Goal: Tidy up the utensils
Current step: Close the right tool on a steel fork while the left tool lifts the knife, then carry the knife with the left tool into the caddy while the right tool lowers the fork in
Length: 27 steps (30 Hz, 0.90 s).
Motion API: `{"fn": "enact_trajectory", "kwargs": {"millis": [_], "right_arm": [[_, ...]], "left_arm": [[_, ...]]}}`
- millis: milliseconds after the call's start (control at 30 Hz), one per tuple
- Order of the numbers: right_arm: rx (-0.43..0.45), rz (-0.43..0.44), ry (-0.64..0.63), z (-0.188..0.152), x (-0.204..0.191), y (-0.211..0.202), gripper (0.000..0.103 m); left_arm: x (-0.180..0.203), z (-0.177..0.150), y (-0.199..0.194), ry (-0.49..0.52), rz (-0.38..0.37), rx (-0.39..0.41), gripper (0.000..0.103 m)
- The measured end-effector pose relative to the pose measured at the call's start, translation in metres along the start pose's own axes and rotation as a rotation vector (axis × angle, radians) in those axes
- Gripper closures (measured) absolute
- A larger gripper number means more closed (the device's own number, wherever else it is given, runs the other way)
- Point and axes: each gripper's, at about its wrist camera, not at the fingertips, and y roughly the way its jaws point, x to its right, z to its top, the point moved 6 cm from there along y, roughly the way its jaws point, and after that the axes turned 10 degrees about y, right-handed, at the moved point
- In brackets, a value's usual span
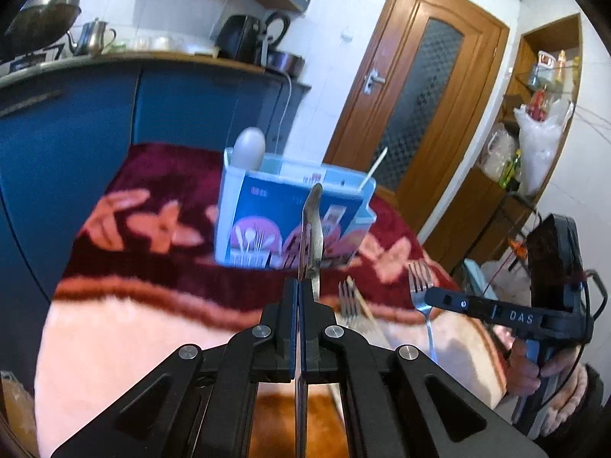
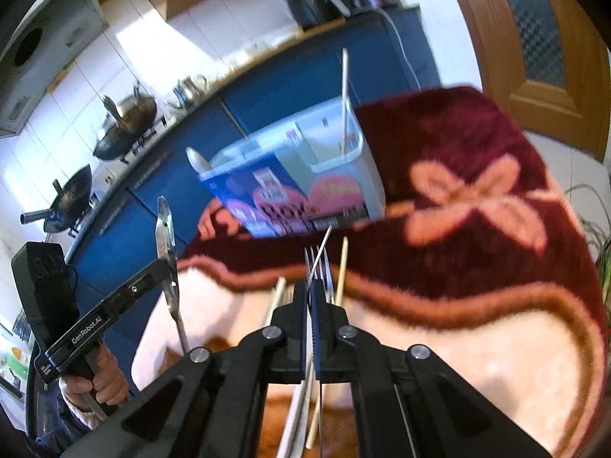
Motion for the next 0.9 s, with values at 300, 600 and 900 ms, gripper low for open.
{"fn": "enact_trajectory", "kwargs": {"millis": [300,600,900], "right_arm": [[0.214,-0.022,-0.075,0.022,-0.024,-0.025,0.1],[0.31,-0.02,-0.109,0.037,-0.031,-0.039,0.1],[0.35,-0.039,-0.129,0.046,-0.031,-0.038,0.1]], "left_arm": [[0.001,0.052,-0.011,0.016,0.031,0.137,0.103],[-0.007,0.121,-0.022,0.053,0.136,0.318,0.103],[-0.02,0.173,-0.007,0.042,0.23,0.454,0.103]]}}
